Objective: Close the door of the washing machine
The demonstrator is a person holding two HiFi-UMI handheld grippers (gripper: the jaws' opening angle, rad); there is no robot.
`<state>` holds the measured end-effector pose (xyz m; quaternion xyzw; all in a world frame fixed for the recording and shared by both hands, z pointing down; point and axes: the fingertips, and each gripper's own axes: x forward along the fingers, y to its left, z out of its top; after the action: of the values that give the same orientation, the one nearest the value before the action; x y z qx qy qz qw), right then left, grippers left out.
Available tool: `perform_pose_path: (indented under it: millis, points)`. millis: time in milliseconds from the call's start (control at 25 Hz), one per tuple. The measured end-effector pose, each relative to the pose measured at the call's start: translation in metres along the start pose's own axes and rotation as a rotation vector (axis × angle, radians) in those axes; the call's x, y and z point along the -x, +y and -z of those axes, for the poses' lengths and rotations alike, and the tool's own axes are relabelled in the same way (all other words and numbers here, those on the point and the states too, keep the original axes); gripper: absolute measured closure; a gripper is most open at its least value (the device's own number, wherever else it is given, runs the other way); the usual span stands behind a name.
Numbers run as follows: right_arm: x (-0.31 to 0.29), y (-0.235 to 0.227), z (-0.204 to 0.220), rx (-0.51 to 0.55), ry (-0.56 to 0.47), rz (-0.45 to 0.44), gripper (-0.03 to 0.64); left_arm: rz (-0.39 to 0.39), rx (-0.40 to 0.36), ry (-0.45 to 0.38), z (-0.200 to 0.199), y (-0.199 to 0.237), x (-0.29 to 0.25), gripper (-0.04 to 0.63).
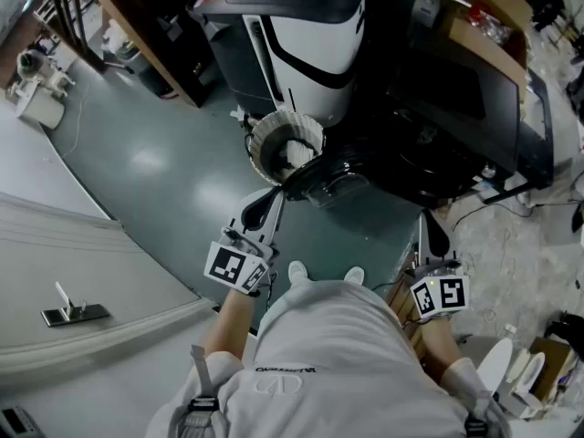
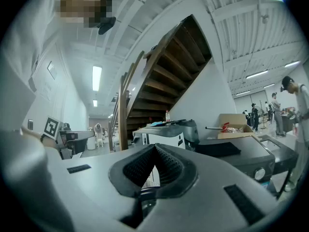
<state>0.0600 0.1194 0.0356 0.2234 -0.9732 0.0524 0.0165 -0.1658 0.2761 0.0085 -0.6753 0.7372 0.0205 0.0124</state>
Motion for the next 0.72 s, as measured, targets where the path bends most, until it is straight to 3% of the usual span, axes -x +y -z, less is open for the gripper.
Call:
perform_pose_path:
  millis: [200, 720]
  points:
    - [0.001, -0.006, -0.003, -0.02, -0.002, -0.049, 0.607, -0.016, -0.004, 0.004, 0.002, -0.011, -0.005, 0.598]
    - [-0.027, 0.017, -0.005, 0.079, 0.024, -0.407, 0.606, -0.163, -0.027, 0.035, 0.017, -0.04, -0.006, 0.598]
